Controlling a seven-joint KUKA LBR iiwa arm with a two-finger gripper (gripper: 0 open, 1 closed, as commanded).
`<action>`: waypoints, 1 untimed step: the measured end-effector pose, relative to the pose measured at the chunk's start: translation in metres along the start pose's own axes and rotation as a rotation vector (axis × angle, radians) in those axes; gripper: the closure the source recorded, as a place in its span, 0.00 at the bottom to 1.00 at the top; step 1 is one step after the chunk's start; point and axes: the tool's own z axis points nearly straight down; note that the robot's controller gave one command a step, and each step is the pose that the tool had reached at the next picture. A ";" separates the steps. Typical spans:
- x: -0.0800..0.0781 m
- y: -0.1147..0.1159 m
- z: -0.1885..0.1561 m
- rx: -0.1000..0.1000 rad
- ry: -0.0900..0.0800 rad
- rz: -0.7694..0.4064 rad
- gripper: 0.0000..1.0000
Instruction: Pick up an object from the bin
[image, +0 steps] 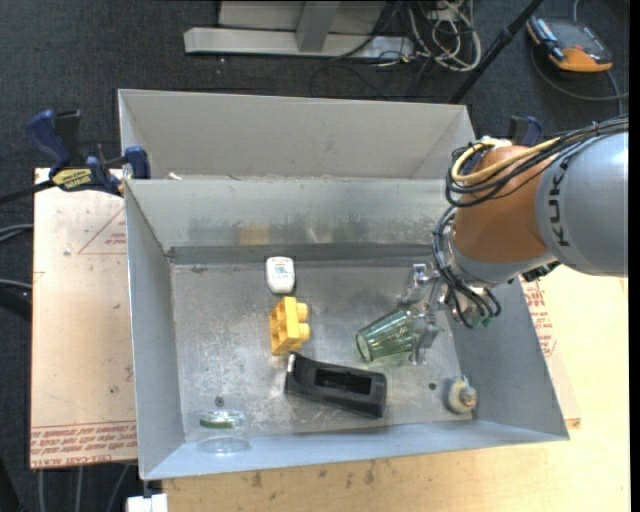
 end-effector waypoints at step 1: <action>0.000 0.000 0.000 0.000 0.000 0.000 1.00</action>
Offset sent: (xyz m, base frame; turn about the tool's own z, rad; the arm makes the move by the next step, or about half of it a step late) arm 0.0000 0.0000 0.0000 0.0000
